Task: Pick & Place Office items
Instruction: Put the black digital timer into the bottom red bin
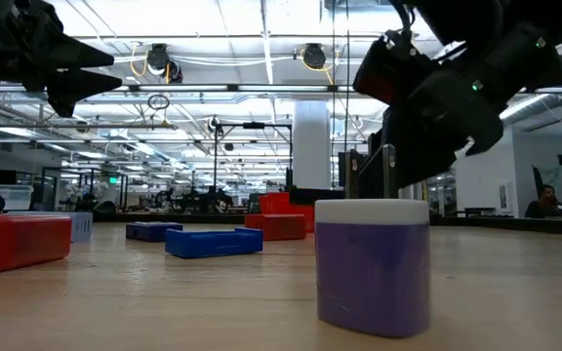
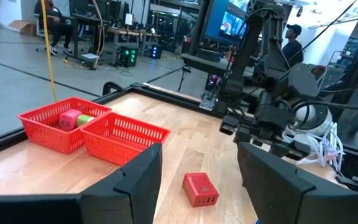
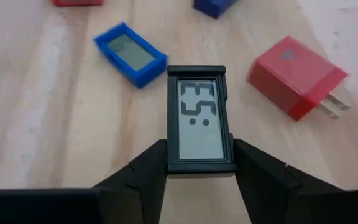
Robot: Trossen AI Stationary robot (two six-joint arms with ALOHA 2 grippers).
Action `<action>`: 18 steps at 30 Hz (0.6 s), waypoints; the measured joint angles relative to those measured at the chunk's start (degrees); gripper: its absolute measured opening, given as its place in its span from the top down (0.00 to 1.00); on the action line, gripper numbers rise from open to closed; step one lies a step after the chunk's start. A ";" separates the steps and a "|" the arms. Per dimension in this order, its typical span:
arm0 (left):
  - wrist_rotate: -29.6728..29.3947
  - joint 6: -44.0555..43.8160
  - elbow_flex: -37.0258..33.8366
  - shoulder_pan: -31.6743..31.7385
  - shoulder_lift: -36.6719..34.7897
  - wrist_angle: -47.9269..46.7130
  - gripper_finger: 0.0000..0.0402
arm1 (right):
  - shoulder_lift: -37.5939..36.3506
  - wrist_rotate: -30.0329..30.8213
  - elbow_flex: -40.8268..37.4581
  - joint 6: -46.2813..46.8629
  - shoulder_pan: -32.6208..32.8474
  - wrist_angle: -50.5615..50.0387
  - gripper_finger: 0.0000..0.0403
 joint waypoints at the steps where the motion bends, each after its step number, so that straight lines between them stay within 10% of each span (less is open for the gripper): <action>1: 0.00 0.00 0.00 0.02 0.00 0.00 0.47 | -0.22 -0.12 0.00 0.00 0.00 0.02 0.60; 18: 0.00 0.00 0.01 0.01 0.00 -0.01 0.47 | -1.13 -2.53 0.04 -1.81 -2.18 3.21 0.61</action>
